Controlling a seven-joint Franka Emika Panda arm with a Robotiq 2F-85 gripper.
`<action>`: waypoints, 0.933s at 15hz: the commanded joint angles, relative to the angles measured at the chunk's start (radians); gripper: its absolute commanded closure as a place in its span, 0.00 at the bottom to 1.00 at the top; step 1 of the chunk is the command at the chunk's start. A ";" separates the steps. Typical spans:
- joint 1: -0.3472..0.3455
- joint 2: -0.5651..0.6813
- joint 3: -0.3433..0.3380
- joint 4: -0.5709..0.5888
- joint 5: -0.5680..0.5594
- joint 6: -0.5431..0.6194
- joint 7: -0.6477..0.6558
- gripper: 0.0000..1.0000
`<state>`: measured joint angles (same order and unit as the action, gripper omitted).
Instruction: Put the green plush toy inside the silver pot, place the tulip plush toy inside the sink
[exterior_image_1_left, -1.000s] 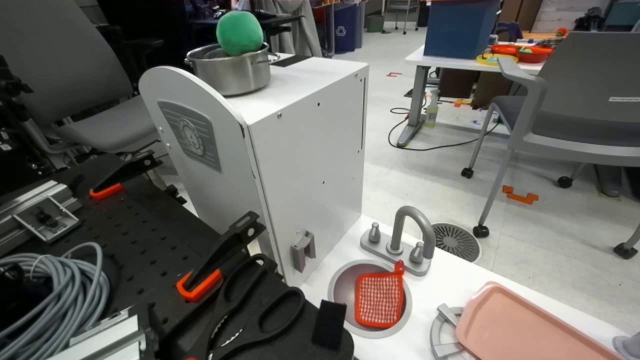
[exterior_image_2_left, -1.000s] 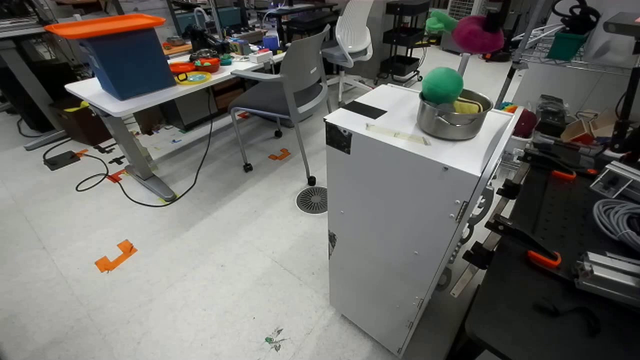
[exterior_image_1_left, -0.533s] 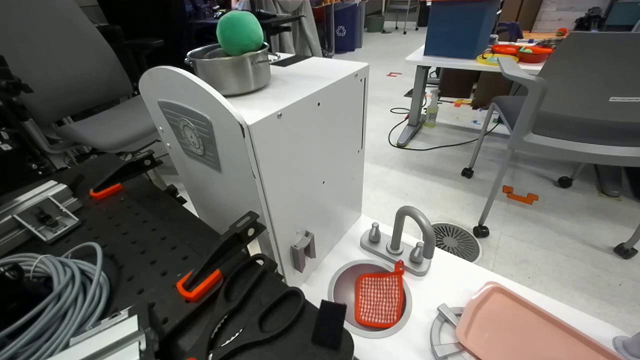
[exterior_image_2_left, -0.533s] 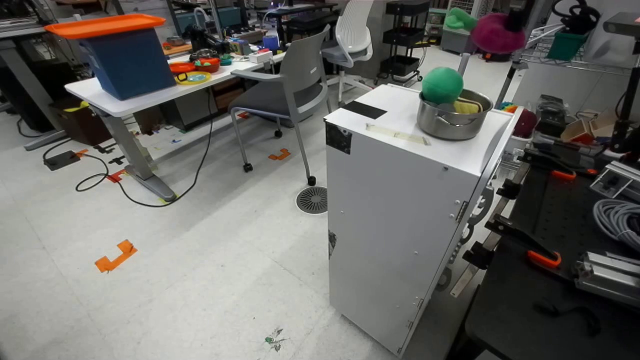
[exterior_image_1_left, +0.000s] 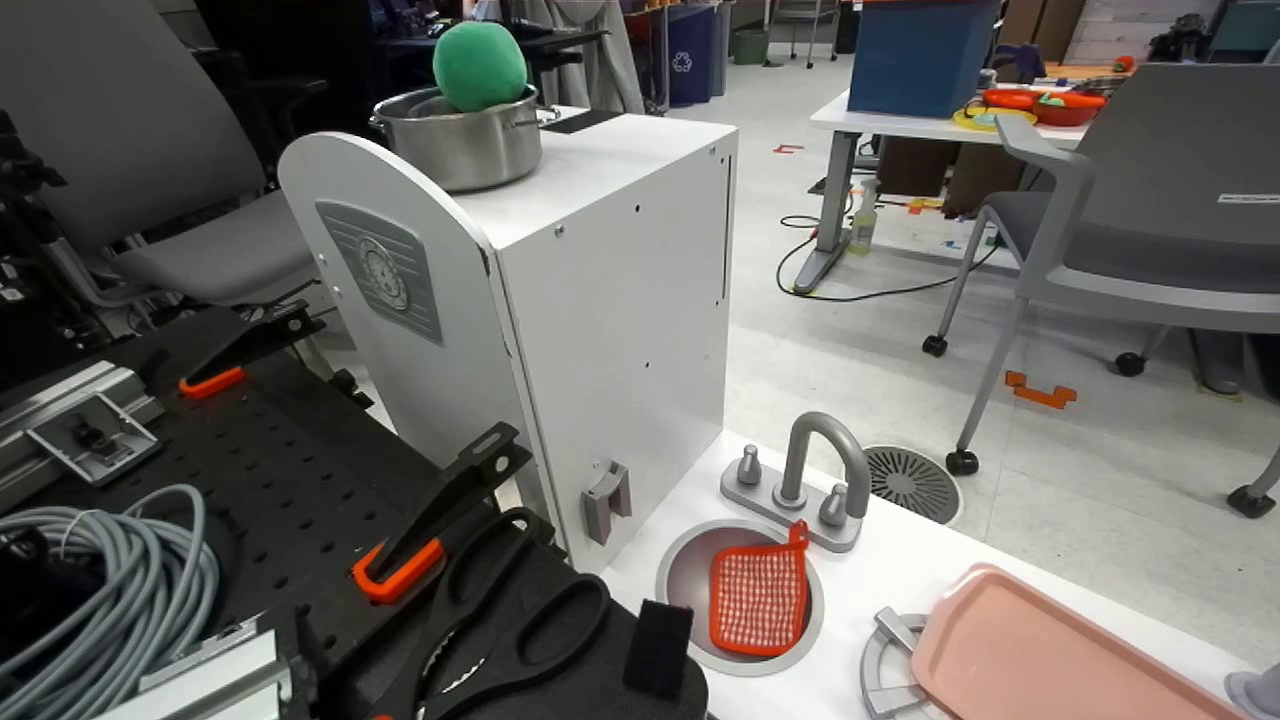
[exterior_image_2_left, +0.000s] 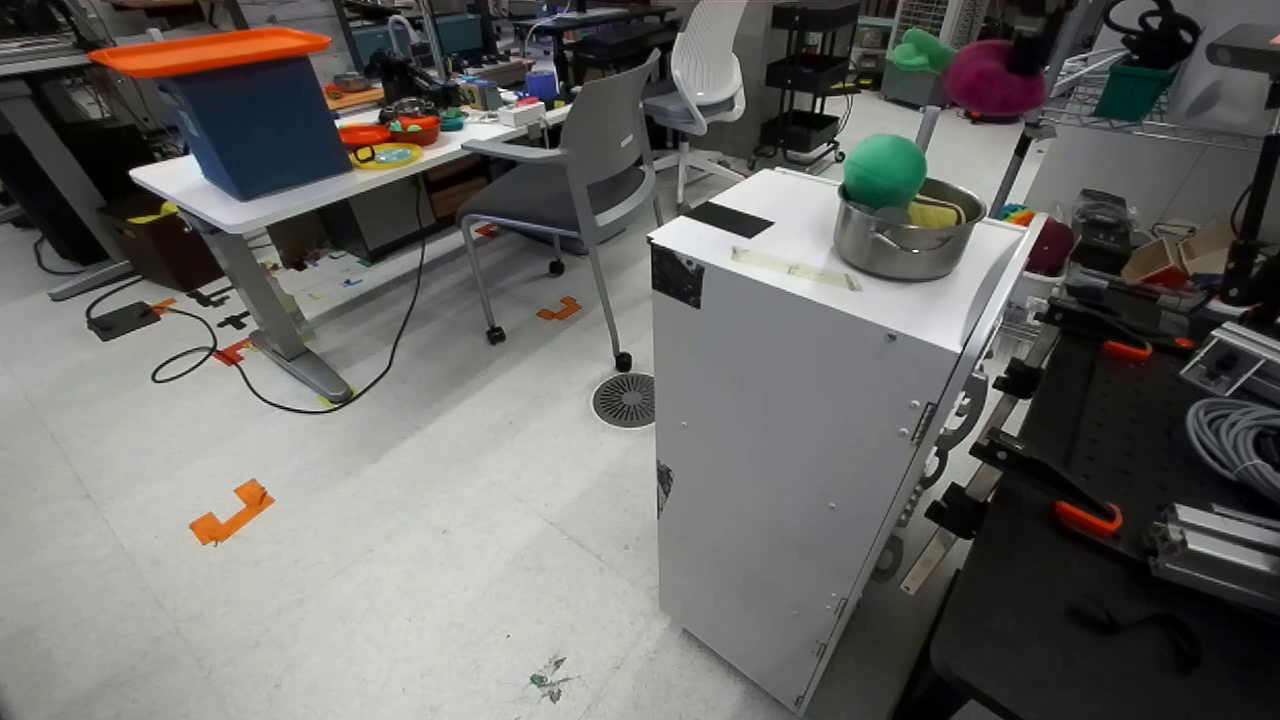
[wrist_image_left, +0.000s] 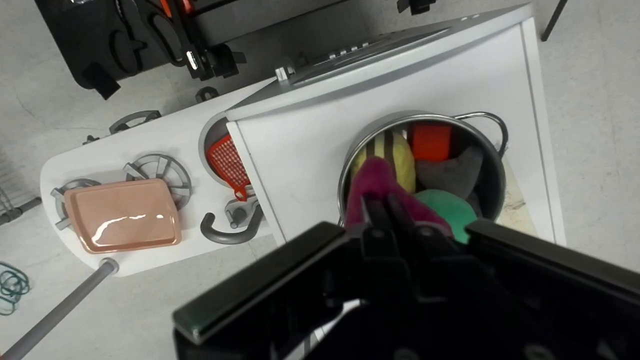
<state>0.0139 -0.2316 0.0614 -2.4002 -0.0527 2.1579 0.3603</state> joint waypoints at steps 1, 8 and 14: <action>-0.019 0.026 0.003 0.000 -0.021 0.043 0.015 0.99; -0.026 0.056 0.001 -0.001 -0.034 0.083 0.011 0.99; -0.025 0.063 0.000 0.000 -0.038 0.089 0.014 0.65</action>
<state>-0.0054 -0.1723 0.0606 -2.4037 -0.0663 2.2257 0.3604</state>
